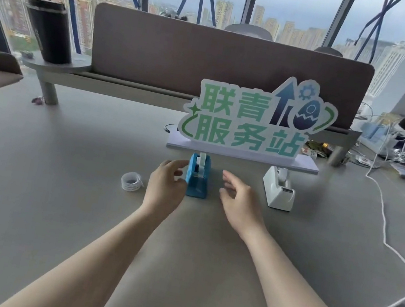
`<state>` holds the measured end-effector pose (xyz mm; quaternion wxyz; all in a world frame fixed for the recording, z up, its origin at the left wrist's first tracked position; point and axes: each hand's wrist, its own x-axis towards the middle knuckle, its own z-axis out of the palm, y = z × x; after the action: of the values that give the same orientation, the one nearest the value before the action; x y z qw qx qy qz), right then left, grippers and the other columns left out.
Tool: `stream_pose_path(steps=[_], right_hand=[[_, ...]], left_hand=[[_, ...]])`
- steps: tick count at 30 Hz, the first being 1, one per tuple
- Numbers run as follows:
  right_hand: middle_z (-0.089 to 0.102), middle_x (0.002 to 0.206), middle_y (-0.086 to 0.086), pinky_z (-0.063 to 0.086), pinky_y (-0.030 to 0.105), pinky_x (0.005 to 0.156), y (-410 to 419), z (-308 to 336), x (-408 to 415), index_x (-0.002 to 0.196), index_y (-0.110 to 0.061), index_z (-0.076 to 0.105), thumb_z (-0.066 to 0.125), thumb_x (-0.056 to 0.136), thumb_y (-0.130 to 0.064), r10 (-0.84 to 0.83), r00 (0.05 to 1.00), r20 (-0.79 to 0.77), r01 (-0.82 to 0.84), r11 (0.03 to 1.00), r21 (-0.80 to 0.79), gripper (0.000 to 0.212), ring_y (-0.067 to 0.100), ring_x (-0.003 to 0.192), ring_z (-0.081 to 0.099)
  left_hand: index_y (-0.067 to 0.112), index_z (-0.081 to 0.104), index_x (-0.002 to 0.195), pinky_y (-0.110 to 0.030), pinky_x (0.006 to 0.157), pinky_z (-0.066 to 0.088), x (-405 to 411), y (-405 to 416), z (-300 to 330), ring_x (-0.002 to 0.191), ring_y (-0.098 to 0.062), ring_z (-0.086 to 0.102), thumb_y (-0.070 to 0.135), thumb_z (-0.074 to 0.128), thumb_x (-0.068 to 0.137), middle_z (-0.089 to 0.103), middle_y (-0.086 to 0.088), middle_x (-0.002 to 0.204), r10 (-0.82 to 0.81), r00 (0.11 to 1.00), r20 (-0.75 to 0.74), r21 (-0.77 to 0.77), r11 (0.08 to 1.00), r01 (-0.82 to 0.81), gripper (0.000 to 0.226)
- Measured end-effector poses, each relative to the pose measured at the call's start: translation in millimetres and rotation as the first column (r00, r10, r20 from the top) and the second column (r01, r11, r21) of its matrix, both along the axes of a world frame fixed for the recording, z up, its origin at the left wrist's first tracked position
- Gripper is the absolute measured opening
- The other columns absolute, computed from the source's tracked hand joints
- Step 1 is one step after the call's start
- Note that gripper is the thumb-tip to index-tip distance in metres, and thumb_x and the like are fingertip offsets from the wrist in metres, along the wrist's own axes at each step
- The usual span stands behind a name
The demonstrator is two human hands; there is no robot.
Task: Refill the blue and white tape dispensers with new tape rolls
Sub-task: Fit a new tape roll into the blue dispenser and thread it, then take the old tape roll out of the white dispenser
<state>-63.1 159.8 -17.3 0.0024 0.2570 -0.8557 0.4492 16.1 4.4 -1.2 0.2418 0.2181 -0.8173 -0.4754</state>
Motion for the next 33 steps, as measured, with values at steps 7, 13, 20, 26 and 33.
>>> stream_pose_path(steps=[7, 13, 20, 26, 33], right_hand=[[0.066, 0.111, 0.01, 0.05, 0.036, 0.081, 76, 8, -15, 0.119, -0.014, 0.062, 0.056, 0.085, -0.006, -0.432, 0.896, -0.103, 0.42, 0.9, -0.118, 0.036, 0.031, 0.095, 0.064], [0.051, 0.142, 0.013, 0.041, 0.04, 0.106, 119, -3, -44, 0.143, -0.014, 0.04, 0.055, 0.084, -0.018, -0.361, 0.909, 0.208, 0.37, 0.929, -0.007, 0.061, 0.028, 0.127, 0.051], [0.045, 0.148, 0.004, 0.033, 0.026, 0.103, 129, 3, -77, 0.148, -0.018, 0.03, 0.062, 0.083, -0.013, -0.173, 0.963, 0.207, 0.139, 0.976, 0.168, 0.073, 0.02, 0.135, 0.043], [0.06, 0.135, -0.001, 0.042, 0.036, 0.106, 133, -8, -91, 0.137, -0.024, 0.049, 0.065, 0.074, -0.015, -0.122, 0.986, 0.11, 0.107, 0.985, 0.139, 0.066, 0.017, 0.126, 0.053], [0.069, 0.121, -0.007, 0.046, 0.039, 0.103, 126, -2, -52, 0.127, -0.03, 0.057, 0.07, 0.072, -0.008, -0.063, 0.993, 0.102, 0.059, 0.997, 0.042, 0.061, 0.012, 0.114, 0.062]], left_hand=[[0.016, 0.072, 0.106, -0.014, 0.08, 0.046, 4, 70, 14, 0.093, -0.013, 0.062, 0.004, 0.052, 0.084, 0.069, 0.005, 0.1, -0.175, 0.984, -0.022, -0.039, 0.984, 0.175, 0.032], [0.015, 0.059, 0.13, -0.028, 0.093, 0.049, -42, 116, 1, 0.115, -0.019, 0.061, 0.008, 0.052, 0.081, 0.064, -0.002, 0.128, -0.362, 0.917, 0.168, 0.132, 0.93, 0.343, 0.05], [0.012, 0.066, 0.1, -0.034, 0.068, 0.045, -99, 141, -2, 0.08, -0.028, 0.061, 0.02, 0.054, 0.066, 0.07, -0.006, 0.088, -0.399, 0.908, 0.127, 0.168, 0.911, 0.377, 0.037], [0.011, 0.066, 0.091, -0.036, 0.069, 0.049, -128, 139, -26, 0.084, -0.034, 0.064, 0.013, 0.047, 0.057, 0.072, -0.017, 0.092, -0.376, 0.918, 0.128, 0.17, 0.92, 0.353, 0.04], [0.016, 0.068, 0.091, -0.033, 0.072, 0.046, -89, 129, -28, 0.075, -0.016, 0.059, 0.017, 0.056, 0.058, 0.074, -0.013, 0.092, -0.371, 0.926, 0.071, 0.255, 0.904, 0.342, 0.036]])
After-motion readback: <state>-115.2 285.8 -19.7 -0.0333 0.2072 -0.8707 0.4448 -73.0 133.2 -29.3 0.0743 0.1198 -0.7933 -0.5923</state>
